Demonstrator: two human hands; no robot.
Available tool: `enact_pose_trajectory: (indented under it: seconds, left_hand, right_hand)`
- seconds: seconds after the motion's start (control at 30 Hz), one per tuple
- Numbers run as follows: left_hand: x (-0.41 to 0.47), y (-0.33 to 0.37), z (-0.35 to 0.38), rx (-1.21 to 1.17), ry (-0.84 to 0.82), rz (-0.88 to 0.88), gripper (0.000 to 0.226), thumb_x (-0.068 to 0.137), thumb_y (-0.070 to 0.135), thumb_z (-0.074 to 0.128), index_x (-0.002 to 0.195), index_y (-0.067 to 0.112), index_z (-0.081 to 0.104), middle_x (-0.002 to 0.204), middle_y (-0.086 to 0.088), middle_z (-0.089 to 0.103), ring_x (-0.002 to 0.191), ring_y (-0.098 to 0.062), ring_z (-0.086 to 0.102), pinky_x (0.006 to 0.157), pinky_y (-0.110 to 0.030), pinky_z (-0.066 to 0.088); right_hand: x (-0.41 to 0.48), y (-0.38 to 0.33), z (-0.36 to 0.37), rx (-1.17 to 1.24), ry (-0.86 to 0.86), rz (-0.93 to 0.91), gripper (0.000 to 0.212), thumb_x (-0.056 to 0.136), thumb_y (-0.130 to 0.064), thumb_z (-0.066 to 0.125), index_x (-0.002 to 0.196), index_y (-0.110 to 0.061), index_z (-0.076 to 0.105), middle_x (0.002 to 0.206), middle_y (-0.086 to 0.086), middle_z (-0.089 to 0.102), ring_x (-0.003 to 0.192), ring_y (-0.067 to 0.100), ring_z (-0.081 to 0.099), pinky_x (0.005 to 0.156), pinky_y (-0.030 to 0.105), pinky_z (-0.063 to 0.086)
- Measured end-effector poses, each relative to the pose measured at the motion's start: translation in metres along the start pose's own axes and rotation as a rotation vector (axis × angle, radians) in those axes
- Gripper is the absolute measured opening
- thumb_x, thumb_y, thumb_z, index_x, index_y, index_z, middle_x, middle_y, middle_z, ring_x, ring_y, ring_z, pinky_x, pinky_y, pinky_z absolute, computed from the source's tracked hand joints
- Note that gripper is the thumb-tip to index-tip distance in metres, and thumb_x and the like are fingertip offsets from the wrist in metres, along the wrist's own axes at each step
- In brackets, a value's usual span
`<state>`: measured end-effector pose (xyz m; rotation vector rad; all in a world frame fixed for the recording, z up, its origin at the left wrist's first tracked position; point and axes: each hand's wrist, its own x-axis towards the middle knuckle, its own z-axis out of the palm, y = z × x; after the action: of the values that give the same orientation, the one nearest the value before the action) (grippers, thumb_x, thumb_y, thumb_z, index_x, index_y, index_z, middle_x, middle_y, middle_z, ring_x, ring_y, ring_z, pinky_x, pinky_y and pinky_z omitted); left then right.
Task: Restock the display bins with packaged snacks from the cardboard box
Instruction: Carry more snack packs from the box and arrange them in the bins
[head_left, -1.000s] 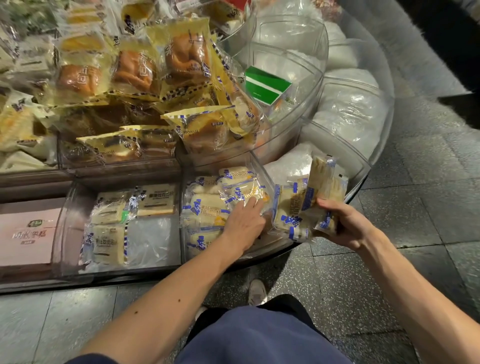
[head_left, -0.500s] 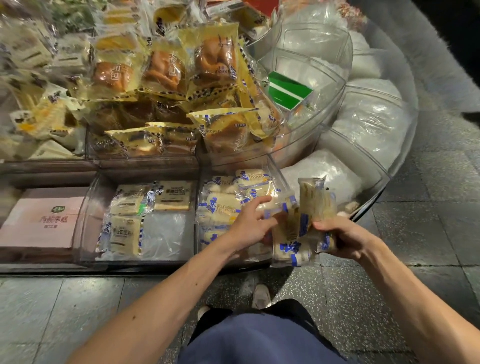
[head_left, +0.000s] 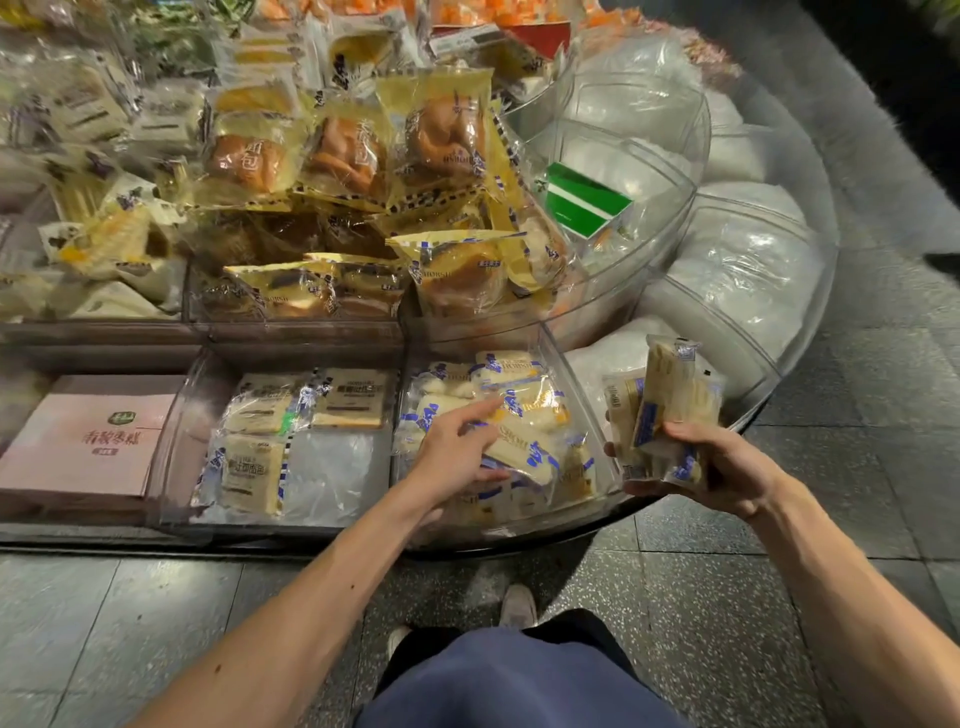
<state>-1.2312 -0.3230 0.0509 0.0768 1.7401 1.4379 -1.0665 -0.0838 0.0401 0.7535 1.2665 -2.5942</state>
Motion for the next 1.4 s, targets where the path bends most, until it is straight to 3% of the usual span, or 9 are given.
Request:
enact_pose_trajectory:
  seconds: [0.1, 0.33, 0.43, 0.57, 0.83, 0.93, 1.03, 1.23, 1.4]
  left_hand:
    - [0.014, 0.007, 0.004, -0.05, 0.044, 0.025, 0.022, 0.102, 0.006, 0.052, 0.11, 0.014, 0.07, 0.126, -0.014, 0.062, 0.102, -0.027, 0.069, 0.069, -0.028, 0.061]
    - [0.054, 0.034, -0.018, 0.002, 0.258, 0.122, 0.035, 0.09, 0.011, 0.072, 0.124, 0.002, 0.065, 0.105, -0.014, 0.07, 0.07, -0.013, 0.071, 0.061, -0.022, 0.059]
    - [0.064, 0.032, -0.044, 0.356, 0.301, 0.11, 0.05, 0.081, 0.024, 0.083, 0.125, 0.011, 0.064, 0.106, -0.004, 0.068, 0.079, -0.011, 0.068, 0.061, -0.015, 0.054]
    - [0.08, 0.018, -0.063, 0.946, 0.371, 0.113, 0.058, 0.086, 0.044, 0.073, 0.137, 0.02, 0.057, 0.134, -0.012, 0.047, 0.128, -0.029, 0.041, 0.102, -0.04, 0.039]
    - [0.076, 0.02, -0.058, 1.4, 0.347, 0.149, 0.042, 0.097, 0.048, 0.051, 0.131, 0.027, 0.061, 0.146, -0.014, 0.033, 0.131, -0.031, 0.028, 0.103, -0.045, 0.028]
    - [0.057, 0.03, -0.04, 1.087, 0.279, 0.38, 0.039, 0.098, 0.043, 0.055, 0.133, 0.026, 0.06, 0.14, -0.006, 0.046, 0.127, -0.022, 0.041, 0.104, -0.042, 0.035]
    - [0.03, 0.041, -0.013, 0.575, -0.047, 0.227, 0.043, 0.1, 0.048, 0.051, 0.13, 0.019, 0.06, 0.118, -0.004, 0.064, 0.092, -0.014, 0.065, 0.073, -0.024, 0.052]
    - [0.013, 0.032, -0.021, 0.354, -0.095, 0.034, 0.042, 0.095, -0.004, 0.055, 0.132, 0.017, 0.051, 0.096, -0.002, 0.061, 0.062, -0.009, 0.059, 0.047, -0.02, 0.045]
    - [-0.007, 0.028, -0.056, 0.24, -0.047, 0.035, 0.021, 0.098, 0.003, 0.057, 0.117, 0.009, 0.061, 0.092, -0.009, 0.062, 0.063, -0.01, 0.06, 0.044, -0.018, 0.046]
  right_hand:
    - [0.0, -0.001, 0.004, -0.009, -0.002, 0.007, 0.097, 0.048, -0.029, 0.098, 0.133, -0.003, 0.059, 0.13, 0.024, 0.063, 0.114, 0.038, 0.066, 0.082, 0.057, 0.056]
    - [0.004, 0.003, 0.023, -0.058, -0.033, 0.049, 0.076, 0.049, -0.032, 0.098, 0.118, -0.011, 0.073, 0.123, 0.025, 0.066, 0.108, 0.035, 0.068, 0.086, 0.057, 0.055]
    - [0.007, 0.003, 0.034, -0.048, -0.05, 0.065, 0.075, 0.051, -0.031, 0.097, 0.119, -0.009, 0.072, 0.125, 0.028, 0.064, 0.11, 0.035, 0.068, 0.084, 0.056, 0.056]
    - [0.014, 0.0, 0.043, -0.023, -0.054, 0.082, 0.088, 0.057, -0.026, 0.095, 0.134, -0.005, 0.059, 0.135, 0.03, 0.057, 0.127, 0.047, 0.055, 0.09, 0.062, 0.053]
    - [0.024, -0.001, 0.047, 0.046, -0.065, 0.142, 0.077, 0.054, -0.022, 0.097, 0.124, -0.006, 0.069, 0.136, 0.027, 0.058, 0.12, 0.048, 0.059, 0.086, 0.064, 0.055]
    - [0.029, 0.002, 0.049, -0.035, -0.077, 0.147, 0.072, 0.059, -0.029, 0.095, 0.123, -0.007, 0.069, 0.136, 0.028, 0.057, 0.129, 0.055, 0.046, 0.089, 0.067, 0.048]
    - [0.035, 0.007, 0.053, -0.001, -0.076, 0.148, 0.085, 0.058, -0.024, 0.095, 0.133, -0.001, 0.061, 0.142, 0.032, 0.05, 0.135, 0.054, 0.039, 0.109, 0.074, 0.027]
    - [0.044, -0.001, 0.086, 0.007, -0.191, 0.213, 0.087, 0.029, -0.018, 0.103, 0.107, 0.002, 0.071, 0.098, 0.025, 0.074, 0.081, 0.036, 0.075, 0.06, 0.046, 0.062]
    - [0.062, 0.007, 0.113, -0.042, -0.28, 0.254, 0.077, 0.039, -0.022, 0.102, 0.109, -0.003, 0.076, 0.109, 0.025, 0.072, 0.092, 0.038, 0.073, 0.072, 0.056, 0.061]
